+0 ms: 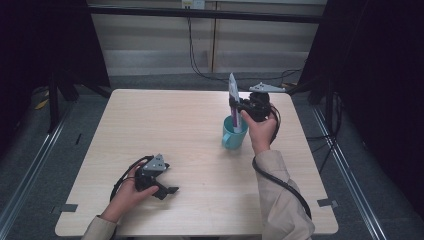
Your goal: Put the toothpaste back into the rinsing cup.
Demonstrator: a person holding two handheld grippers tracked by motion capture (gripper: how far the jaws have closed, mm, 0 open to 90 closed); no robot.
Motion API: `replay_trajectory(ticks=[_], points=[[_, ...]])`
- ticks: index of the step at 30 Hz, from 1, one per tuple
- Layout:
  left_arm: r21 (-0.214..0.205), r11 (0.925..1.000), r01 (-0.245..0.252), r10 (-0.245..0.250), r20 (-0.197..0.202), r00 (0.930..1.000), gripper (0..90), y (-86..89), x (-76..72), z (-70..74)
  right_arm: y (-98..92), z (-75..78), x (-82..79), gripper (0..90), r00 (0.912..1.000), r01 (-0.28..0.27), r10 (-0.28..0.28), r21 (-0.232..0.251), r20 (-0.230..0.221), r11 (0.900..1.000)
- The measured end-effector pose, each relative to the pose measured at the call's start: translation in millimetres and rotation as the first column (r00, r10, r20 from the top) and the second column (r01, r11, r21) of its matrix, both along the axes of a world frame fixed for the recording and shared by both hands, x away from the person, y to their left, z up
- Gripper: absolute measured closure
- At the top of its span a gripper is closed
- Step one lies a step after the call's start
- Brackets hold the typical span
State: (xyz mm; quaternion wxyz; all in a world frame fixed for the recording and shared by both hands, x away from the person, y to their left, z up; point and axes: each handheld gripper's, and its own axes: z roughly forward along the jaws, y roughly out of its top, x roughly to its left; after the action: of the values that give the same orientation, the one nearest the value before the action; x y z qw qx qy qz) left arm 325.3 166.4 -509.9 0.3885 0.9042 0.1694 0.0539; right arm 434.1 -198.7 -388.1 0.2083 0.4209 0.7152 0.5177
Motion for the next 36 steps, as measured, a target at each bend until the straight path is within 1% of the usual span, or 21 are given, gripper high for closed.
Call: replay_trajectory(ticks=[9,15,25,36], points=[[-0.001,1.0000,-0.001,0.001,-0.002,1.0000,7.4,0.0,-0.2,-0.1,0.2,-6.2,-0.3,75.5,1.0000,0.006,-0.006,-0.008,-0.001,0.9999],[0.001,1.0000,-0.001,0.001,-0.001,1.0000,7.4,0.0,-0.2,0.0,-0.5,-11.1,-0.9,75.4,1.0000,0.005,-0.005,-0.002,-0.007,1.0000],[0.001,1.0000,-0.001,0.001,-0.001,1.0000,7.4,0.0,-0.2,0.0,-0.8,-15.7,-3.5,75.2,1.0000,0.004,-0.004,-0.005,-0.003,1.0000],[0.001,1.0000,-0.001,0.001,-0.001,1.0000,7.4,0.0,-0.2,0.0,-2.2,-20.9,-4.6,75.0,1.0000,0.003,-0.003,0.005,-0.005,1.0000]])
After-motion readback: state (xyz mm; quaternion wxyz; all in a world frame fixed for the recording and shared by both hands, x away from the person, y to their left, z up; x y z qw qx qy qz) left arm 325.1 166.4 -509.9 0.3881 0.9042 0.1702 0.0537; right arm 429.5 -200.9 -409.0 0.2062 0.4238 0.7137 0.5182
